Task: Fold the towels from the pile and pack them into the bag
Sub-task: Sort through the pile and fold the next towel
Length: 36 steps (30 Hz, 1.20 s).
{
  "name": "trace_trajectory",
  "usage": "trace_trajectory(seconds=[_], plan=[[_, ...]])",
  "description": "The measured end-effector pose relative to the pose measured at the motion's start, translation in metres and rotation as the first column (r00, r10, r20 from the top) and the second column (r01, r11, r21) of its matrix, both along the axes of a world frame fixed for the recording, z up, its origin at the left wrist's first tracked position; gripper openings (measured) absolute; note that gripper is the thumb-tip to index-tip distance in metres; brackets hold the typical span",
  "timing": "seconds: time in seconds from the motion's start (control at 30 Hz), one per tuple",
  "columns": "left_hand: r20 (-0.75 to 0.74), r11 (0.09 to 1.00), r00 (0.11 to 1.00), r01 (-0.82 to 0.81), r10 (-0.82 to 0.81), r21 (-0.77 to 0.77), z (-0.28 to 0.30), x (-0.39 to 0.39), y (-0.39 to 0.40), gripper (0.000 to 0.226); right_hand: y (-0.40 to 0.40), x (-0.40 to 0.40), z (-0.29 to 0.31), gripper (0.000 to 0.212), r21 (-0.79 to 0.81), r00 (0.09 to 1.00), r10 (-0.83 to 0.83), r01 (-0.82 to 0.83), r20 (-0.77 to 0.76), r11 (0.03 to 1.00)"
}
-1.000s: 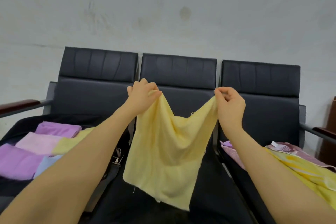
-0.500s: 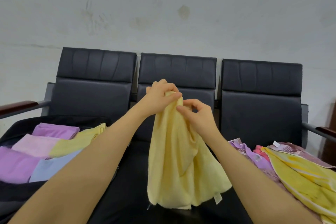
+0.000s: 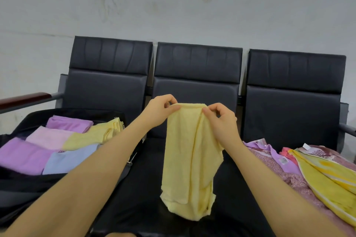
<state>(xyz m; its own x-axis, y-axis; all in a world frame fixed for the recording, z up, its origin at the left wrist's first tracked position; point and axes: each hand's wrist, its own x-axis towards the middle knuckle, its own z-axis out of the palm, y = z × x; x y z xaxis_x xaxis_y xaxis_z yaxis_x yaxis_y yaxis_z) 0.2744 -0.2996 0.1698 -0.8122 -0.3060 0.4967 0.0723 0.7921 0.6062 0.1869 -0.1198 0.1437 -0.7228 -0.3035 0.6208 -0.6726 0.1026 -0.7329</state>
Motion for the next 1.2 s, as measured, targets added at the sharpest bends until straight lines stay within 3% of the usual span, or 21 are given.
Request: trace_trajectory(seconds=[0.1, 0.23, 0.37, 0.53, 0.83, 0.93, 1.03, 1.2], plan=[[0.031, 1.000, 0.999, -0.019, 0.019, 0.003, -0.004, -0.001, 0.000, 0.016, 0.001, -0.004, -0.004, 0.016, 0.009, 1.000, -0.023, 0.022, 0.010, 1.000], [-0.125, 0.945, 0.991, 0.083, -0.045, 0.317, -0.003, 0.000, 0.004, 0.017, 0.001, -0.007, -0.006, 0.013, 0.008, 0.998, -0.023, 0.022, 0.060, 1.000], [-0.203, 0.888, 0.979, 0.087, 0.007, 0.451, -0.001, -0.004, 0.006, 0.008, 0.004, -0.007, -0.006, 0.013, -0.060, 0.993, 0.007, 0.000, 0.118, 0.998], [-0.212, 0.888, 0.976, 0.051, 0.054, 0.458, -0.004, -0.005, -0.004, 0.016, 0.012, -0.014, -0.004, 0.016, -0.130, 0.987, -0.015, 0.037, 0.161, 0.991], [-0.119, 0.815, 0.992, 0.032, 0.045, 0.579, -0.014, 0.002, -0.029, 0.059, 0.015, -0.020, 0.004, 0.021, -0.345, 0.968, -0.105, 0.181, 0.227, 0.921], [-0.201, 0.835, 0.974, 0.027, 0.101, 0.550, -0.004, 0.001, -0.026, 0.047, 0.015, -0.020, 0.016, 0.032, -0.420, 0.972, -0.116, 0.195, 0.206, 0.887], [-0.349, 0.751, 0.909, 0.064, 0.228, 0.657, 0.011, 0.001, -0.024, 0.027, 0.019, -0.019, 0.032, 0.043, -0.414, 0.969, -0.194, 0.242, 0.156, 0.877], [-0.380, 0.749, 0.881, 0.045, 0.282, 0.661, 0.033, 0.004, -0.023, 0.036, 0.035, -0.021, 0.052, 0.044, -0.386, 0.945, -0.267, 0.321, 0.188, 0.865]])
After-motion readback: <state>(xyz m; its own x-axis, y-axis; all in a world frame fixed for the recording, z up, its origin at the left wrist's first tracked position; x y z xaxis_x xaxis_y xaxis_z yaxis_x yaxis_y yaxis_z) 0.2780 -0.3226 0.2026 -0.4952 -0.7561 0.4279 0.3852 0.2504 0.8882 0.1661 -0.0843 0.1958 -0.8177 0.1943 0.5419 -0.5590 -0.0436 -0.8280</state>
